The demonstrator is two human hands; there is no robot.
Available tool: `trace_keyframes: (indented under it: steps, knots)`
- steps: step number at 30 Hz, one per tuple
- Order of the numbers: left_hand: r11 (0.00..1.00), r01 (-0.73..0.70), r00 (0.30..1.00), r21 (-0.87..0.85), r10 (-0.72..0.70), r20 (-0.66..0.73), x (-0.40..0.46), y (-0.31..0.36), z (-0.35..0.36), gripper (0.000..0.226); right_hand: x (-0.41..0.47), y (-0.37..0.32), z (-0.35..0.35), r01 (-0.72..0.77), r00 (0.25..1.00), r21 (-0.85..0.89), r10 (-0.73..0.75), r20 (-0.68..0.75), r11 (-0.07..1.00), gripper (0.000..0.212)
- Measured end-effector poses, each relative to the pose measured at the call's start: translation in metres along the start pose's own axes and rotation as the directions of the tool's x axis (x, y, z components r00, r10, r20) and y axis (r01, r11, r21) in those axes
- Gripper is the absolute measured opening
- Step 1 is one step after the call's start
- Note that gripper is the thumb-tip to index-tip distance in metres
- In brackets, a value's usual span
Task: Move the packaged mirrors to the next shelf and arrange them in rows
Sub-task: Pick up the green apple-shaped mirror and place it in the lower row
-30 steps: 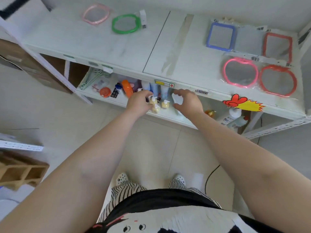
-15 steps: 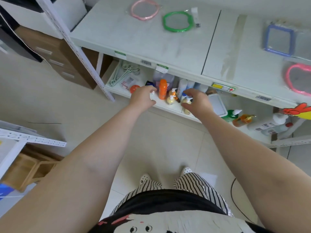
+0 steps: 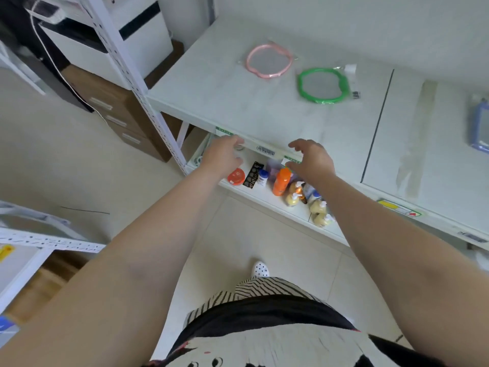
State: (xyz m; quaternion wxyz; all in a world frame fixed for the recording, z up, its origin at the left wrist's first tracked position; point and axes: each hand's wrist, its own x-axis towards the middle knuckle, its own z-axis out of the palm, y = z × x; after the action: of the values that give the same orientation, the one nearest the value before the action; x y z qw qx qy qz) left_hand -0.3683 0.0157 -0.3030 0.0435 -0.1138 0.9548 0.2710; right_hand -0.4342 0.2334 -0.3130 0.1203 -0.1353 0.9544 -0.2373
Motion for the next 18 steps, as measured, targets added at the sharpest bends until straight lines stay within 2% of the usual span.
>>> trace_keyframes:
  steps: [4, 8, 13, 18]
  knots:
    - [1.000, -0.013, 1.000, -0.020, 0.013, -0.004, 0.039, -0.003, -0.021, 0.050, 0.041, -0.015, -0.006, 0.026, 1.000, -0.019, -0.026, -0.014, 0.999, 0.046]
    - [0.998, -0.068, 0.997, -0.017, 0.068, 0.024, 0.081, 0.000, -0.024, 0.050, 0.068, -0.023, -0.010, -0.011, 0.999, -0.033, 0.010, -0.046, 0.999, 0.046]
    - [0.982, -0.186, 0.978, 0.014, 0.184, 0.094, 0.139, 0.002, -0.028, 0.051, 0.094, -0.032, -0.010, -0.116, 0.988, -0.032, 0.112, -0.109, 0.993, 0.046]
    - [0.922, -0.386, 0.907, 0.028, 0.374, 0.192, 0.192, 0.008, -0.045, 0.052, 0.106, -0.046, -0.010, -0.300, 0.932, 0.006, 0.295, -0.210, 0.954, 0.047]
